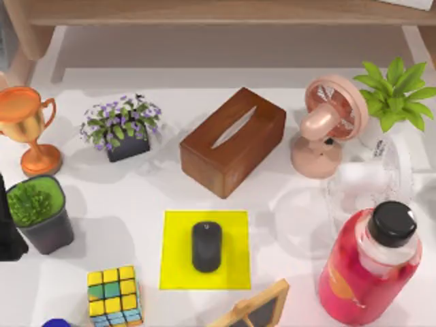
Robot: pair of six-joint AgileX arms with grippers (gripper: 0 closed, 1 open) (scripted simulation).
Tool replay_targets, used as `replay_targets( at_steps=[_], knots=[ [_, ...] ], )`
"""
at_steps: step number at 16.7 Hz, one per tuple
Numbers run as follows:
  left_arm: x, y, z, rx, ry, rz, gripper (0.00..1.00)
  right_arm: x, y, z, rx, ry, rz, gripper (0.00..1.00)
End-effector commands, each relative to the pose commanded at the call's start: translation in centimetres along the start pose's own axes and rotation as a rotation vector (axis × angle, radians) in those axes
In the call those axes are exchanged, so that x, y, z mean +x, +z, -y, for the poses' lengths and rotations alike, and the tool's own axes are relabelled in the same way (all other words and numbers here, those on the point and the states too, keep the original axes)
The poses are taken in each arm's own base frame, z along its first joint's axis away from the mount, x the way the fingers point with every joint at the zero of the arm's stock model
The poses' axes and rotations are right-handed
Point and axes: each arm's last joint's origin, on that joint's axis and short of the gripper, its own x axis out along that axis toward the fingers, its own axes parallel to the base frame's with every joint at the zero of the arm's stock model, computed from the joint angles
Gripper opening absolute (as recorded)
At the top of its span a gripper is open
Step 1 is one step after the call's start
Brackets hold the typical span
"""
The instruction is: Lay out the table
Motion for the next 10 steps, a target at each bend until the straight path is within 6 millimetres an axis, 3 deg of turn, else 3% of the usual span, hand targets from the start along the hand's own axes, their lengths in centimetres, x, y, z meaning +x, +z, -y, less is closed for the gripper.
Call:
replay_targets(
  at_steps=[5, 10],
  knots=[
    [0.0, 0.0, 0.0, 0.0, 0.0, 0.0, 1.0, -1.7, -2.2, 2.8, -0.2, -0.091, 0.167, 1.0],
    [0.0, 0.0, 0.0, 0.0, 0.0, 0.0, 1.0, -1.8, -3.5, 4.8, -0.469, -0.16, 0.201, 1.0]
  ],
)
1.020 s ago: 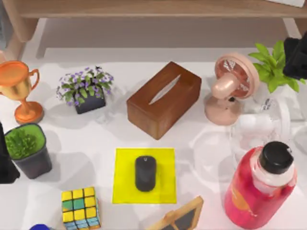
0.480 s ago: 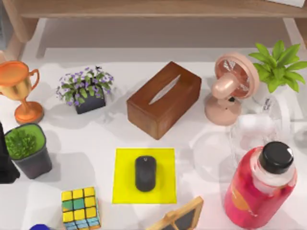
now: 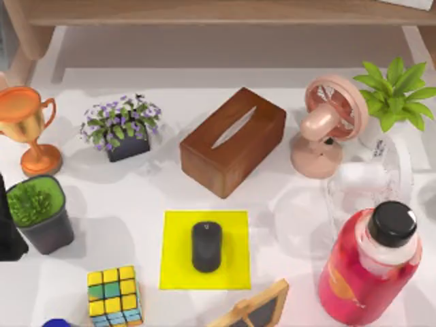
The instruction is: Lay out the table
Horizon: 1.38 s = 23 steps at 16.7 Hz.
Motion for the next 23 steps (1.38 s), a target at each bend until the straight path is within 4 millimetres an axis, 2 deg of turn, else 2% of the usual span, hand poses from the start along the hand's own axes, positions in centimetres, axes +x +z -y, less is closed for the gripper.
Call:
replay_targets(
  at_steps=[4, 9, 16, 20, 23],
  knots=[
    [0.0, 0.0, 0.0, 0.0, 0.0, 0.0, 1.0, 1.3, -1.0, 1.1, -0.278, 0.011, -0.018, 1.0],
    [0.0, 0.0, 0.0, 0.0, 0.0, 0.0, 1.0, 4.4, -3.0, 3.1, -0.649, 0.076, -0.059, 1.0],
    [0.0, 0.0, 0.0, 0.0, 0.0, 0.0, 1.0, 8.5, -8.5, 6.5, -1.117, 0.188, -0.06, 1.0],
    [0.0, 0.0, 0.0, 0.0, 0.0, 0.0, 1.0, 9.3, -11.9, 7.7, -1.291, 0.232, -0.055, 1.0],
    [0.0, 0.0, 0.0, 0.0, 0.0, 0.0, 1.0, 9.5, -13.1, 8.1, -1.345, 0.246, -0.051, 1.0]
  ],
)
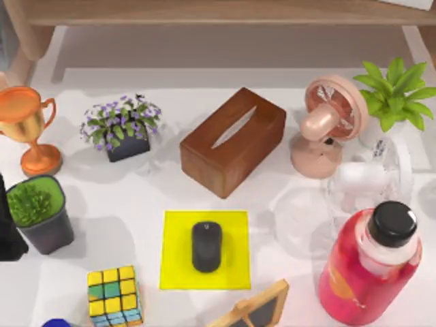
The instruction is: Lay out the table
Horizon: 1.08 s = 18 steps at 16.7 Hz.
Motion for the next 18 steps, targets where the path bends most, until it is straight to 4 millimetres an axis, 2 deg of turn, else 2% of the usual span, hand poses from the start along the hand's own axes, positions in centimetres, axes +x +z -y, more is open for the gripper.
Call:
replay_targets(
  at_steps=[7, 12, 16, 18],
  knots=[
    [0.0, 0.0, 0.0, 0.0, 0.0, 0.0, 1.0, 0.1, 0.1, 0.0, 0.002, 0.002, 0.002, 1.0],
    [0.0, 0.0, 0.0, 0.0, 0.0, 0.0, 1.0, 2.3, 0.0, 0.0, 0.0, 0.0, 0.0, 1.0],
    [0.0, 0.0, 0.0, 0.0, 0.0, 0.0, 1.0, 2.5, 0.0, 0.0, 0.0, 0.0, 0.0, 1.0],
    [0.0, 0.0, 0.0, 0.0, 0.0, 0.0, 1.0, 2.5, 0.0, 0.0, 0.0, 0.0, 0.0, 0.85]
  ],
)
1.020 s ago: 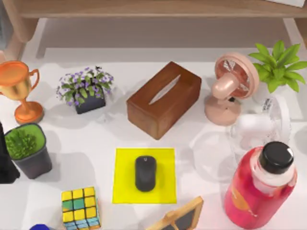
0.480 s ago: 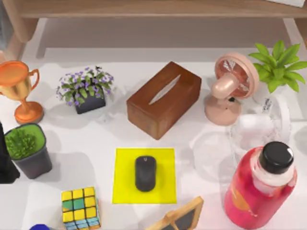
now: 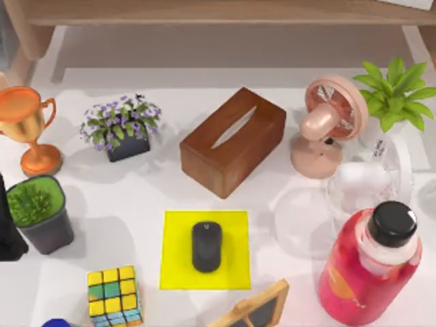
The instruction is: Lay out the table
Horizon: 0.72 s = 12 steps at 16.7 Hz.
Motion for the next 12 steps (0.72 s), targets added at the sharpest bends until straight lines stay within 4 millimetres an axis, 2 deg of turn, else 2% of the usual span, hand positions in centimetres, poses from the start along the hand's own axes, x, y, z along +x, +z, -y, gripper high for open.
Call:
replay_targets(
  at_steps=[11, 12],
  knots=[
    [0.0, 0.0, 0.0, 0.0, 0.0, 0.0, 1.0, 0.0, 0.0, 0.0, 0.0, 0.0, 0.0, 0.02],
    [0.0, 0.0, 0.0, 0.0, 0.0, 0.0, 1.0, 0.0, 0.0, 0.0, 0.0, 0.0, 0.0, 0.0]
  ],
)
